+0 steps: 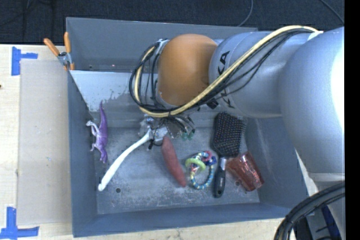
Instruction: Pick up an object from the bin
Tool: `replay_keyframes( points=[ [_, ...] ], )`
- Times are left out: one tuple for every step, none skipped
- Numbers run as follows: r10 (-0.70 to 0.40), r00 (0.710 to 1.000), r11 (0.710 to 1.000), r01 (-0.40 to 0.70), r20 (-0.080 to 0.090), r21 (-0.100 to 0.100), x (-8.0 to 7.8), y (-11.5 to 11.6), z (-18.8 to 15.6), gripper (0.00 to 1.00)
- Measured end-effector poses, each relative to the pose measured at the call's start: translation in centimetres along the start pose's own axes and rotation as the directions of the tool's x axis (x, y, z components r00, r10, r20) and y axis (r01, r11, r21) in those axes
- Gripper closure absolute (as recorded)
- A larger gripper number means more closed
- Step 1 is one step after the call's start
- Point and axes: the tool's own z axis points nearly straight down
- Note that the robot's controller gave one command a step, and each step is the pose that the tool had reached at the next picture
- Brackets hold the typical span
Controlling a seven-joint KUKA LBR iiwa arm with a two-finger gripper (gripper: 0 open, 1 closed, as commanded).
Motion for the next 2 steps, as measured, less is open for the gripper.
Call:
replay_keyframes(
  points=[
    [0.0,1.0,1.0,0.0,0.003,0.0,-0.1,0.0,-0.73,1.0],
    [0.001,1.0,1.0,-0.001,0.002,0.0,-0.07,0.0,-0.97,1.0]
  ],
)
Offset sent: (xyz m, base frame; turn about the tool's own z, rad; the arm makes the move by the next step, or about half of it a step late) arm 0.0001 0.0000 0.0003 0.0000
